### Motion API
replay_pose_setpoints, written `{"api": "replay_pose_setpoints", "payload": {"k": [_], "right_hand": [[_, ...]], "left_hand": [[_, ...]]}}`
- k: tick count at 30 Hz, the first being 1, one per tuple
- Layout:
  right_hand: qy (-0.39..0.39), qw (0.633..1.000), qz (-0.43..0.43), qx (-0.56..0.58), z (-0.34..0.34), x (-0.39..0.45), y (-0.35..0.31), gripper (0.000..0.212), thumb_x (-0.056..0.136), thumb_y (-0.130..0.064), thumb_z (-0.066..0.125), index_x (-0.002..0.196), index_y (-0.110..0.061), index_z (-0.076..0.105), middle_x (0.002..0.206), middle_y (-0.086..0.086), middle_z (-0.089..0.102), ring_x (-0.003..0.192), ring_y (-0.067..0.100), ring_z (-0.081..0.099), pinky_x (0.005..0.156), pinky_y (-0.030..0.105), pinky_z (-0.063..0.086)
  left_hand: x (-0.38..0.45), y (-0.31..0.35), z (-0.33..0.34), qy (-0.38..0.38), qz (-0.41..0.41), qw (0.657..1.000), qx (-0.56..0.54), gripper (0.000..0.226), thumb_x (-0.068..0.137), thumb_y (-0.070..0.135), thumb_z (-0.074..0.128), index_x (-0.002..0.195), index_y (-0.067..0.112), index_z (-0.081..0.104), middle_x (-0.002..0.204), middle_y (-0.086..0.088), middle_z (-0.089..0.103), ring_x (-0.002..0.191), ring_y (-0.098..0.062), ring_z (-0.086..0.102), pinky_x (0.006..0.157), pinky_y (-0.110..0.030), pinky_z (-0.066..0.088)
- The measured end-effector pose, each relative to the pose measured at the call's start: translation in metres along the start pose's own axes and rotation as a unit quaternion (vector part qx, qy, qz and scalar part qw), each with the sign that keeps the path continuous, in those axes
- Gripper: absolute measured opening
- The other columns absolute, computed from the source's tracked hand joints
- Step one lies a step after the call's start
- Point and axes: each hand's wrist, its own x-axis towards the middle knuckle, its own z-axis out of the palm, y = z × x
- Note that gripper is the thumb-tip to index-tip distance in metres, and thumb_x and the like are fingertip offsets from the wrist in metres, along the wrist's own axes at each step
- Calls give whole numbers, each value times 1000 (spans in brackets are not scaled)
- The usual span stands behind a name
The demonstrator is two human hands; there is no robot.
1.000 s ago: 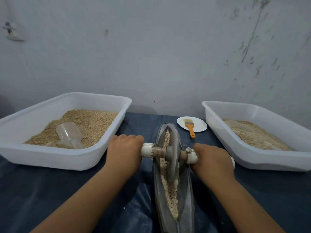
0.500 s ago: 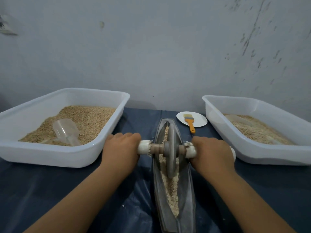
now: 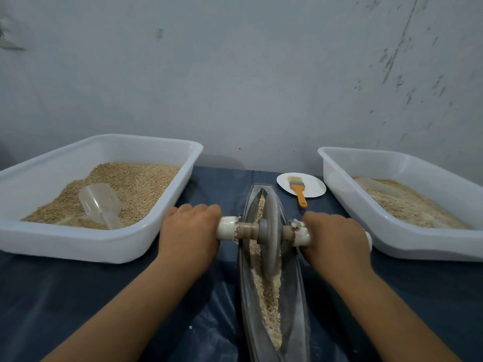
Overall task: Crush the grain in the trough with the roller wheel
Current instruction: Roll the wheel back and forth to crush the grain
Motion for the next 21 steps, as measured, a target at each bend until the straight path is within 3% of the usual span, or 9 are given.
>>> {"api": "replay_pose_setpoints", "payload": {"k": [4, 7, 10, 15, 21], "right_hand": [[-83, 994, 7, 66, -5, 18, -1, 16, 86, -31, 55, 78, -30, 40, 72, -8, 53, 66, 19, 47, 60, 32, 33], [-60, 997, 14, 39, -5, 15, -1, 18, 86, -33, 55, 77, -31, 40, 65, -9, 44, 61, 17, 42, 58, 32, 31], [-3, 1000, 5, -4, 3, 2, -3, 27, 81, -32, 59, 70, -31, 34, 59, -9, 33, 53, 14, 30, 56, 32, 24], [-97, 992, 19, 77, 1, 25, 2, 11, 83, -31, 56, 77, -27, 48, 67, -8, 52, 62, 14, 49, 54, 29, 35], [-61, 995, 17, 72, 7, 32, 5, 12, 79, -34, 56, 72, -26, 51, 67, -7, 55, 62, 16, 51, 49, 26, 27]], "left_hand": [[21, 1, 0, -67, -30, 997, -5, 22, 80, 32, 61, 78, 29, 39, 73, 8, 49, 67, -16, 42, 64, -31, 28], [19, -1, 0, -79, -33, 996, -11, 23, 80, 32, 61, 76, 30, 38, 70, 9, 44, 67, -16, 42, 63, -30, 28], [3, -3, 6, -32, -15, 999, 2, 28, 74, 33, 66, 72, 29, 39, 65, 10, 40, 61, -16, 39, 59, -30, 25], [28, 0, 2, -72, -17, 997, 2, 20, 79, 31, 62, 79, 30, 42, 73, 8, 50, 67, -17, 44, 64, -31, 30], [31, -1, 11, -61, -33, 998, 7, 20, 77, 31, 64, 78, 31, 43, 69, 9, 47, 67, -16, 47, 64, -31, 32]]}}
